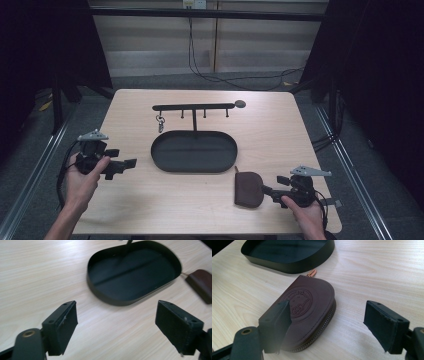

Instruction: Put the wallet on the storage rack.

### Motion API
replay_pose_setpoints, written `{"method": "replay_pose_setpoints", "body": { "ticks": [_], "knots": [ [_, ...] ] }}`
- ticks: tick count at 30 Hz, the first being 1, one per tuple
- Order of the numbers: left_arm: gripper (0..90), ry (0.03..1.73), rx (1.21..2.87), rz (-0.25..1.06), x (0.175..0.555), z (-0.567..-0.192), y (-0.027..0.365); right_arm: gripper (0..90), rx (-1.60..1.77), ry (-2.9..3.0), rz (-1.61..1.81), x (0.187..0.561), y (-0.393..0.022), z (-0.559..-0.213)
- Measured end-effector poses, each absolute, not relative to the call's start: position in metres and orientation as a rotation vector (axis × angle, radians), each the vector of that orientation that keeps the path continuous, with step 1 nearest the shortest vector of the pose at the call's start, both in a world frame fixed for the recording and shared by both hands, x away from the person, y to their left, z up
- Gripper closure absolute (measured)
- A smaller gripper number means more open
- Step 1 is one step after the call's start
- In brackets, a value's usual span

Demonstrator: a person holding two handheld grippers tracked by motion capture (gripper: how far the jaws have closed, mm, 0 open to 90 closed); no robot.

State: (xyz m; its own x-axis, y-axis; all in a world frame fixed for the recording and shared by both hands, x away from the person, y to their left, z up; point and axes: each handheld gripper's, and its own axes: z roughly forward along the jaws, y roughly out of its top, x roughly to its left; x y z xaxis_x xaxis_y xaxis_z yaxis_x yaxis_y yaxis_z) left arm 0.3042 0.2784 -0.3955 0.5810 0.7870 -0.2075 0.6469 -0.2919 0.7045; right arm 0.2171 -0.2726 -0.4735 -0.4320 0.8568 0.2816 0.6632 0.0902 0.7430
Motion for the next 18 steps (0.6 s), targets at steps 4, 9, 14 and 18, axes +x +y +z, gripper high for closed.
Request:
{"method": "replay_pose_setpoints", "body": {
  "ticks": [4,9,14,18],
  "knots": [
    [22.5,1.154,1.99,0.308,0.287,-0.407,0.285,22.3,1.553,2.14,1.263,0.217,-0.274,-0.473],
    [23.4,1.131,1.98,0.303,0.27,-0.421,0.284,22.5,1.56,2.154,1.272,0.219,-0.275,-0.471],
    [23.3,1.119,2.014,0.255,0.256,-0.437,0.275,22.6,1.568,2.198,1.305,0.224,-0.276,-0.467],
    [23.2,1.094,2.04,0.198,0.246,-0.449,0.264,24.5,1.545,2.227,1.27,0.226,-0.272,-0.462]
  ]
}}
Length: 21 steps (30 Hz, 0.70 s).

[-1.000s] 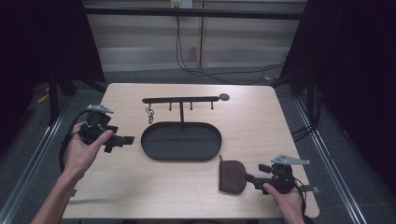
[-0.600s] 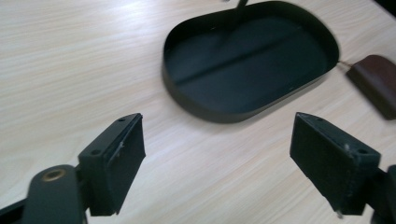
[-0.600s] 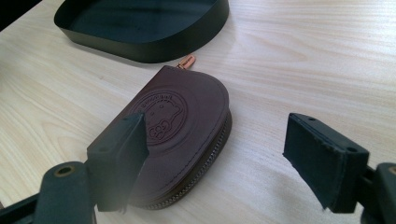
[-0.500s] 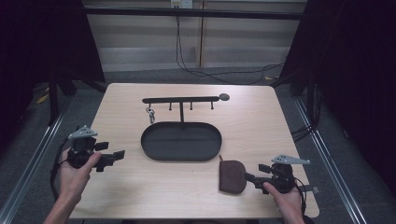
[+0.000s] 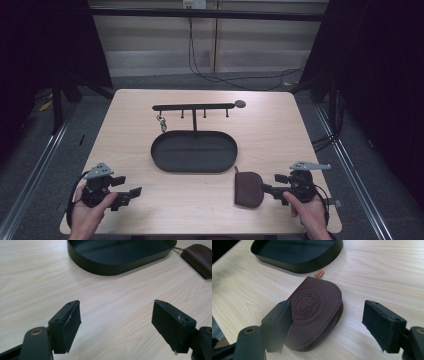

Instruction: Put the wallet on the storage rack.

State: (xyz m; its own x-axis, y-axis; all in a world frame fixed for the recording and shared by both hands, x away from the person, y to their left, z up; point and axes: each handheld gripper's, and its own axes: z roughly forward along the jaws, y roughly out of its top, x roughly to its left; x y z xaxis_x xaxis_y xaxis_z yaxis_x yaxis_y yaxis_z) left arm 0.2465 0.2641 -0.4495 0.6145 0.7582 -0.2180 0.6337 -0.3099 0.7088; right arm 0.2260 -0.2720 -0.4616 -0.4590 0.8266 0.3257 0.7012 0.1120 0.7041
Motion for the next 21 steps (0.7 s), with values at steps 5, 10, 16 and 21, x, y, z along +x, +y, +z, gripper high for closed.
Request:
{"method": "replay_pose_setpoints", "body": {
  "ticks": [5,10,16,21],
  "knots": [
    [21.8,1.065,2.07,0.171,0.245,-0.457,0.253,27.1,1.5,2.293,1.216,0.229,-0.266,-0.455],
    [20.2,1.062,2.064,0.128,0.247,-0.463,0.244,27.6,1.493,2.369,1.148,0.238,-0.26,-0.45],
    [18.7,1.048,2.066,0.115,0.247,-0.47,0.238,22.8,1.584,2.379,1.057,0.249,-0.252,-0.447],
    [18.6,1.034,2.075,0.133,0.24,-0.471,0.238,19.2,1.619,2.404,1.013,0.257,-0.241,-0.451]
  ]
}}
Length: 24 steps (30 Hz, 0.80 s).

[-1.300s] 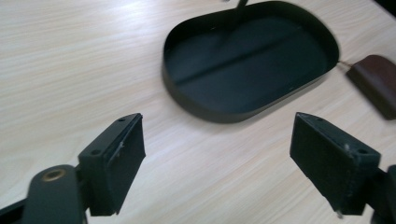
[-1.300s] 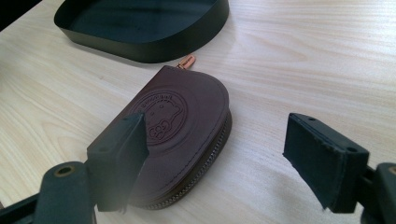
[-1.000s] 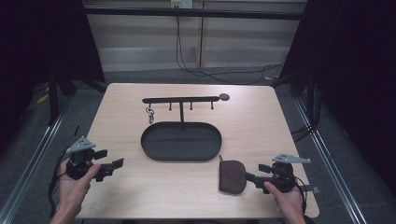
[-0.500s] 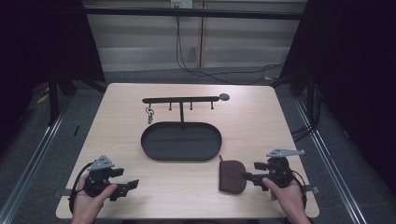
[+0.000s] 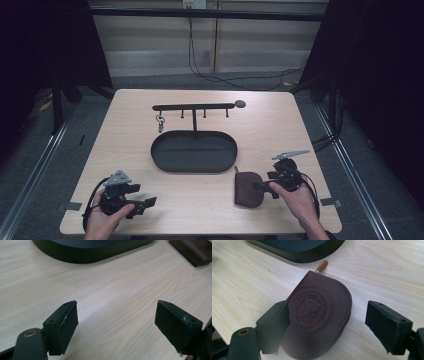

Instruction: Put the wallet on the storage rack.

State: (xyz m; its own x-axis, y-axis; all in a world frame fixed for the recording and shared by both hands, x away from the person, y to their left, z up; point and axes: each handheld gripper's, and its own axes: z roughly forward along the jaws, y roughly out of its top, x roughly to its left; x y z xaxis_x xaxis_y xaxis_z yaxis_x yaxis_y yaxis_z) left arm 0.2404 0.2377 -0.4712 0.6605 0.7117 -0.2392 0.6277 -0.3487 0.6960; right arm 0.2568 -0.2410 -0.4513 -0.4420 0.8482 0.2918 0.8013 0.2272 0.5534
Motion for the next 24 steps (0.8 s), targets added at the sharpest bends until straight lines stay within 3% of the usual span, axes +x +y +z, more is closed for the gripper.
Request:
{"method": "replay_pose_setpoints", "body": {
  "ticks": [9,21,24],
  "knots": [
    [17.5,1.022,2.093,0.107,0.238,-0.471,0.239,14.6,1.636,2.491,0.9,0.268,-0.231,-0.451],
    [17.5,1.031,2.092,0.122,0.24,-0.471,0.243,20.7,1.638,2.631,0.629,0.291,-0.219,-0.449],
    [17.5,1.042,2.09,0.118,0.24,-0.471,0.244,18.5,1.64,2.669,0.562,0.296,-0.214,-0.451]
  ]
}}
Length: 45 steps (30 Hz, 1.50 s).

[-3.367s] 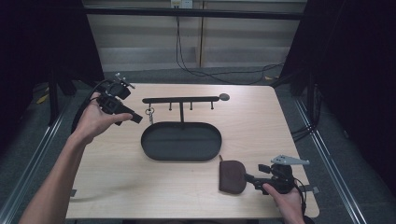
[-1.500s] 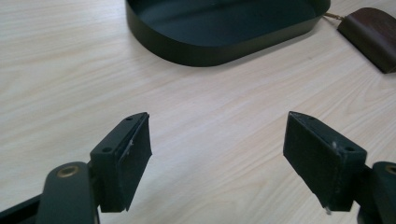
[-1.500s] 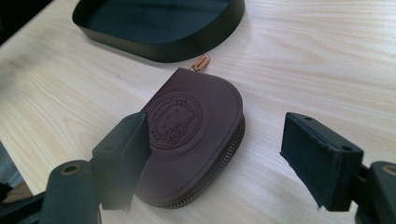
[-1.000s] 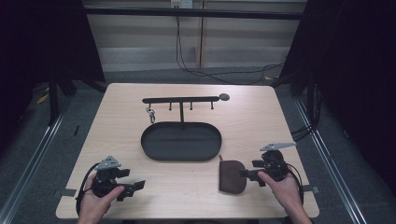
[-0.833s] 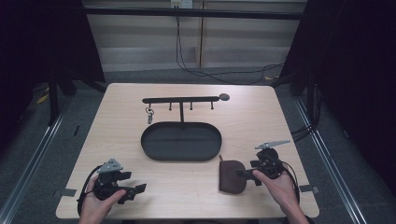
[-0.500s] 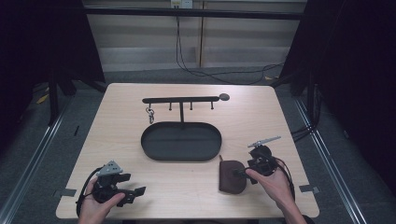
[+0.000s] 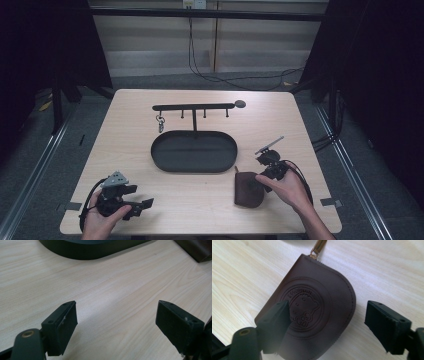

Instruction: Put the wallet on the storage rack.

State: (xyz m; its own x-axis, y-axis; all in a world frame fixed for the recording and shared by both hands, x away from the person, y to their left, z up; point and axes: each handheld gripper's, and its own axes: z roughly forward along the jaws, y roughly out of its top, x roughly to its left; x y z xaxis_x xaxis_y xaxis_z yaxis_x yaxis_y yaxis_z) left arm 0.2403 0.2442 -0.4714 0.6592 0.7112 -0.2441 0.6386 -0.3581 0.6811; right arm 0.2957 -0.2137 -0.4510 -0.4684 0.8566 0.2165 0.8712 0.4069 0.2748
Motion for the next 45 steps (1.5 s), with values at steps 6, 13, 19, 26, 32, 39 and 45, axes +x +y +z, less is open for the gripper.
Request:
{"method": "replay_pose_setpoints", "body": {
  "ticks": [6,13,19,26,32,39,45],
  "knots": [
    [17.6,1.042,2.097,0.116,0.241,-0.471,0.246,15.5,-1.579,-2.606,-0.442,0.305,-0.205,-0.45],
    [17.6,1.043,2.105,0.125,0.241,-0.471,0.246,15.5,-1.557,-2.591,-0.36,0.315,-0.196,-0.454],
    [19.1,1.04,2.126,0.138,0.24,-0.471,0.246,11.2,-1.542,-2.579,-0.302,0.32,-0.194,-0.463],
    [19.1,1.033,2.128,0.138,0.24,-0.471,0.246,14.4,-1.505,-2.55,-0.308,0.324,-0.195,-0.466],
    [19.1,1.037,2.122,0.132,0.241,-0.471,0.247,21.1,-1.477,-2.5,-0.34,0.327,-0.198,-0.467],
    [19.1,1.034,2.123,0.13,0.241,-0.471,0.247,20.2,-1.459,-2.469,-0.336,0.331,-0.2,-0.469],
    [19.1,1.043,2.12,0.127,0.241,-0.471,0.247,20.0,-1.455,-2.464,-0.332,0.332,-0.2,-0.469]
  ]
}}
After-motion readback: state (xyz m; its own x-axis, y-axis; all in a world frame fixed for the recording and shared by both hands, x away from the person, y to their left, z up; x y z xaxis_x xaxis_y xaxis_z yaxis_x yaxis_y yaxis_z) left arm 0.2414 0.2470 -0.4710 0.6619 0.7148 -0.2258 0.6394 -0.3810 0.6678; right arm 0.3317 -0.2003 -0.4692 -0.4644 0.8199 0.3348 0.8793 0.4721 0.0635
